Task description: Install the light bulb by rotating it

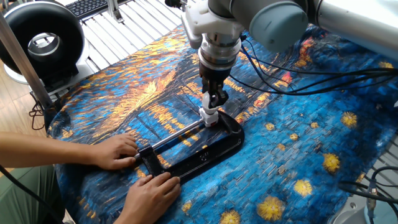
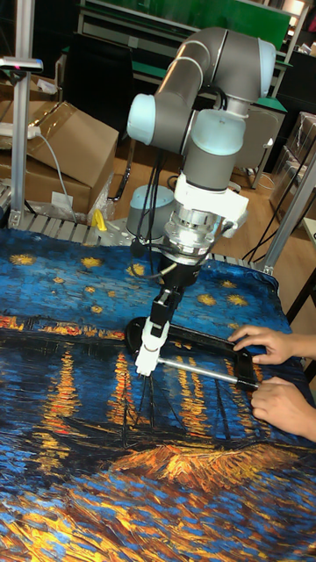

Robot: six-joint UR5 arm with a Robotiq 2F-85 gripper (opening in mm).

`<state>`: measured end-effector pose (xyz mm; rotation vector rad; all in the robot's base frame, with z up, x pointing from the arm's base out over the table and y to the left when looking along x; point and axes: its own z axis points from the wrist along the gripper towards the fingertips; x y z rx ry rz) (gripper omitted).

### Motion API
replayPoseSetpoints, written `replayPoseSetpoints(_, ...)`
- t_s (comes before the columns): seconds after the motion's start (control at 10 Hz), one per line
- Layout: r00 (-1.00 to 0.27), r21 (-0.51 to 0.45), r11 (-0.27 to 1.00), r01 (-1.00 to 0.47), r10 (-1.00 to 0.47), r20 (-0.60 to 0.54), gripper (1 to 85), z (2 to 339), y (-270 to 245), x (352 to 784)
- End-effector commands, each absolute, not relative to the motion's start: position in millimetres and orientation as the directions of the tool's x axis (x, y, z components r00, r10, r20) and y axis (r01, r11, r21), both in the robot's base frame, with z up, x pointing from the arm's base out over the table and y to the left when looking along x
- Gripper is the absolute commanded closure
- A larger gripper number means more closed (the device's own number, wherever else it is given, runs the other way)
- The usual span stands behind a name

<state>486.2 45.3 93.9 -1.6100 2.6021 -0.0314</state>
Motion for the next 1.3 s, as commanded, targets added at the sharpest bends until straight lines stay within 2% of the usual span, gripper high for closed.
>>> replayPoseSetpoints(0.0, -0.583, -0.016, 0.586, -0.811, -0.809, -0.081, 57.7, 90.3, 45.7, 488.8)
replayPoseSetpoints(0.5, -0.722, 0.008, 0.723, -0.691, -0.69, -0.052, 59.3, 95.6, 32.4, 490.4)
replayPoseSetpoints(0.7, -0.821, 0.009, 0.822, -0.57, -0.569, -0.056, 60.3, 93.2, 34.3, 495.6)
replayPoseSetpoints(0.8, -0.863, 0.011, 0.864, -0.503, -0.502, -0.054, 64.3, 93.7, 38.7, 495.7)
replayPoseSetpoints(1.2, -0.942, 0.059, 0.941, -0.333, -0.33, -0.063, 64.0, 94.8, 48.1, 497.6)
